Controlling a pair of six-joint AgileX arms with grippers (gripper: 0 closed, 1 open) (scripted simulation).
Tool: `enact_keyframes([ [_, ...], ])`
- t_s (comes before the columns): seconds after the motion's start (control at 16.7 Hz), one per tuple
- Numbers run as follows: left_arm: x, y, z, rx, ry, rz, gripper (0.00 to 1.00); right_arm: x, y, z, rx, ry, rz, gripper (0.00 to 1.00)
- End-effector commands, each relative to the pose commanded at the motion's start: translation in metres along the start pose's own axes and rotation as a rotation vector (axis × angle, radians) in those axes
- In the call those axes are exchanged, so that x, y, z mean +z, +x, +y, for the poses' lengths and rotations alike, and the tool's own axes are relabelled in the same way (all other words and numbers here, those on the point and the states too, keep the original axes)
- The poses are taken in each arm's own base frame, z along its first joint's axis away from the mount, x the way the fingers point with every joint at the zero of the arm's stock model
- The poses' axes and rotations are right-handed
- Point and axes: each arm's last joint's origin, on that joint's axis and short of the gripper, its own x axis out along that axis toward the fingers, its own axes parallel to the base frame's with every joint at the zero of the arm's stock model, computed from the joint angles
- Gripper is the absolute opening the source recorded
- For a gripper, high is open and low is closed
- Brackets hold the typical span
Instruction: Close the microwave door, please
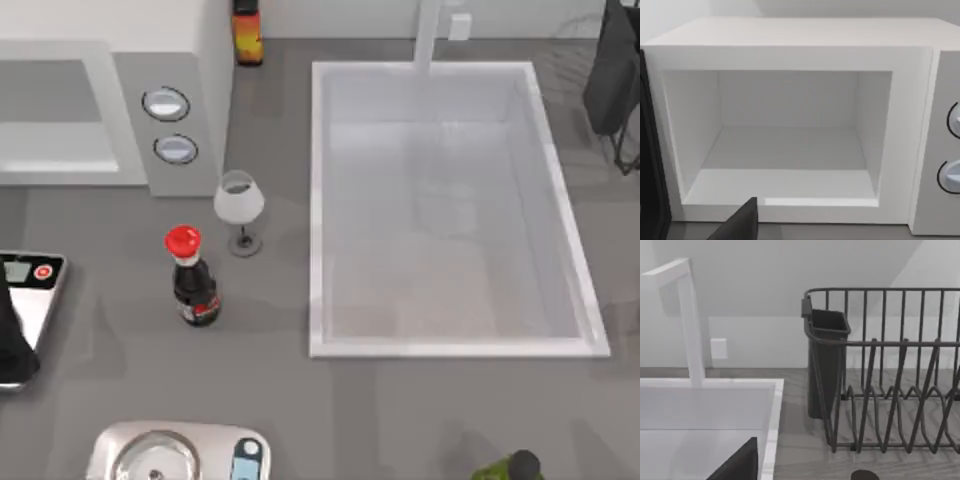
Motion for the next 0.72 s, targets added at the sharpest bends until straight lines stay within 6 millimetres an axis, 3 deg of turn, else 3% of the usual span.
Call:
enact_keyframes([
  [0.06,0.0,0.0,0.0,0.0,0.0,0.0,1.0,0.0,0.0,0.0,0.0,0.0,0.0,1.0],
  [0.72,0.0,0.0,0.0,0.0,0.0,0.0,0.17,0.0,0.0,0.0,0.0,0.0,0.0,1.0],
])
